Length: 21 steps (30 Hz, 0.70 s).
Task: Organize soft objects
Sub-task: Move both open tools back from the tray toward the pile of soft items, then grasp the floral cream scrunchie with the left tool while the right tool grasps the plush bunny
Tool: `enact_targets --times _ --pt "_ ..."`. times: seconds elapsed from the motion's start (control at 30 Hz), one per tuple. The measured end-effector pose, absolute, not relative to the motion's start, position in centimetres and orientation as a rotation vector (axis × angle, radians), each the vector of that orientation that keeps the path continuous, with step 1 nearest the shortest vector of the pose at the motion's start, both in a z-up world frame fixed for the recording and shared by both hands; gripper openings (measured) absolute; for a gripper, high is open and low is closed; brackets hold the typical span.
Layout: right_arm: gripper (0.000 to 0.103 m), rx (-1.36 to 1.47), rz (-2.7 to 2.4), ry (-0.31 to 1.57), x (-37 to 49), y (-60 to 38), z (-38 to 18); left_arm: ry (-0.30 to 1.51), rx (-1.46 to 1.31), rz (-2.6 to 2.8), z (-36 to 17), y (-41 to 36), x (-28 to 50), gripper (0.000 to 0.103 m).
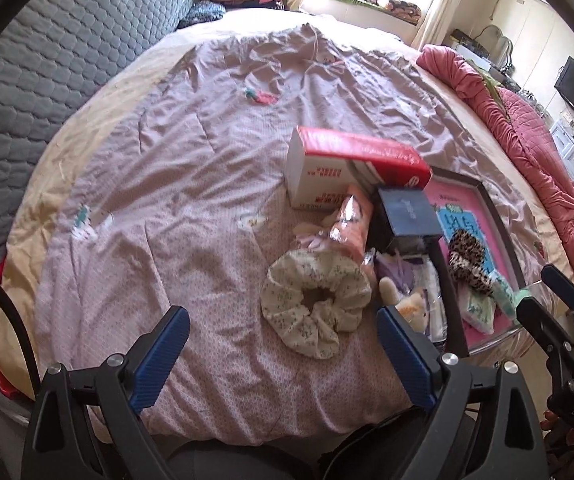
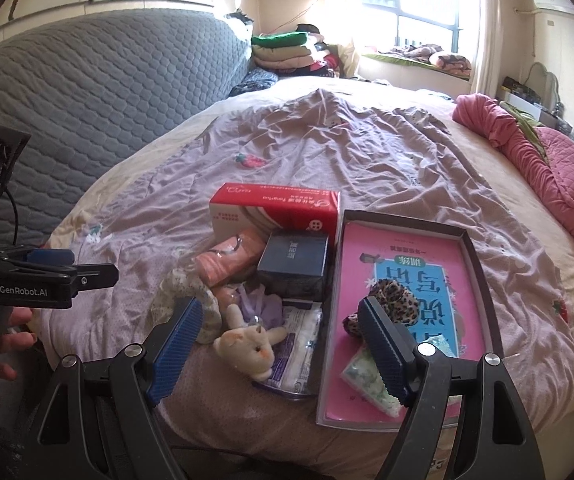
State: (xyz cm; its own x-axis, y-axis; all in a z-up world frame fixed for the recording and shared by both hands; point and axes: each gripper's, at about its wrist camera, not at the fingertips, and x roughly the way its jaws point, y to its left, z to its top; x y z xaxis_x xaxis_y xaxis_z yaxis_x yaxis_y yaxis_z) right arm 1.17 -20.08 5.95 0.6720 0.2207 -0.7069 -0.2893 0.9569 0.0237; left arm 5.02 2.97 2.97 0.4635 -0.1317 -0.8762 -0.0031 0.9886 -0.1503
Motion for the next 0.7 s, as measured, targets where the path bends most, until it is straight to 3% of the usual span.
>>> enact_targets --times 0.7 --pt "0.081 -0.188 0.343 0.912 2.5 -17.2 -0.4 1.191 -0.151 -0.094 -3.0 2.9 6.1 0.094"
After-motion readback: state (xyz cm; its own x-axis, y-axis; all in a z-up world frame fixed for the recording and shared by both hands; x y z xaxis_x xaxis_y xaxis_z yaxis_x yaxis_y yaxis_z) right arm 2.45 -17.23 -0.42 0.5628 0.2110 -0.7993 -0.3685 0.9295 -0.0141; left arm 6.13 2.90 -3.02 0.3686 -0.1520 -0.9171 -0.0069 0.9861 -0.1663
